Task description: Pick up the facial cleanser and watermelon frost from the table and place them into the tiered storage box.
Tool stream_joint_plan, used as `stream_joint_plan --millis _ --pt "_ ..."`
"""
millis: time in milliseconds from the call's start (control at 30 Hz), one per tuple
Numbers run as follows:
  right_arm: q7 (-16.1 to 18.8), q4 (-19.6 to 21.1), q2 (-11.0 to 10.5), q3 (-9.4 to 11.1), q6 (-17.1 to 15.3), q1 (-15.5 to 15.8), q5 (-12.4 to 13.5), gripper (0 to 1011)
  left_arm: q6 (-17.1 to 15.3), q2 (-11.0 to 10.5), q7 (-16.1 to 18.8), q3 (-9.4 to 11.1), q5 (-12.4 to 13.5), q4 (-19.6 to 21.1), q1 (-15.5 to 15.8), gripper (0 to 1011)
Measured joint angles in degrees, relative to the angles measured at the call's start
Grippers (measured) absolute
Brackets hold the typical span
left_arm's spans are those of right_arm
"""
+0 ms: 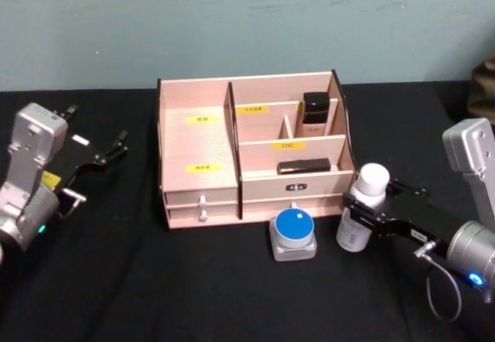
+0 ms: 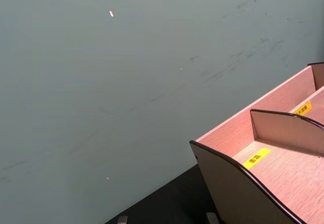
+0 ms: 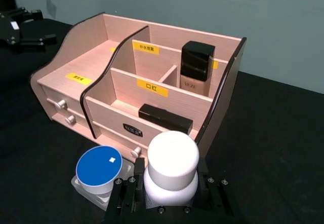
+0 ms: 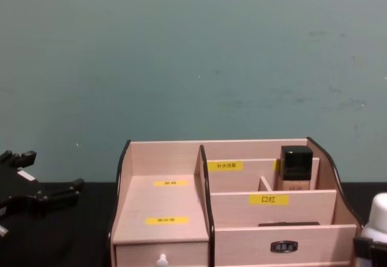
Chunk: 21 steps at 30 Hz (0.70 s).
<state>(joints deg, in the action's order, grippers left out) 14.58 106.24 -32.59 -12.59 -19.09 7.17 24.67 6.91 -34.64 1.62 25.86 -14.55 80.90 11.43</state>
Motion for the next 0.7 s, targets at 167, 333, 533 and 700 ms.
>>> stream_joint_plan --millis 167,333,533,700 --pt "0.9 1.1 -0.3 0.9 0.2 0.4 0.4 593 0.0 0.0 0.0 0.0 0.0 0.0 0.0 1001" --pt "2.1 3.4 -1.2 1.7 -0.2 0.4 1.4 593 0.0 0.0 0.0 0.0 0.0 0.0 0.0 1001" --pt "3.2 6.1 -2.4 2.2 -1.3 -1.3 3.0 593 0.0 0.0 0.0 0.0 0.0 0.0 0.0 1001" --pt "3.8 6.6 -2.7 1.3 -1.8 -4.9 3.8 593 0.0 0.0 0.0 0.0 0.0 0.0 0.0 1001"
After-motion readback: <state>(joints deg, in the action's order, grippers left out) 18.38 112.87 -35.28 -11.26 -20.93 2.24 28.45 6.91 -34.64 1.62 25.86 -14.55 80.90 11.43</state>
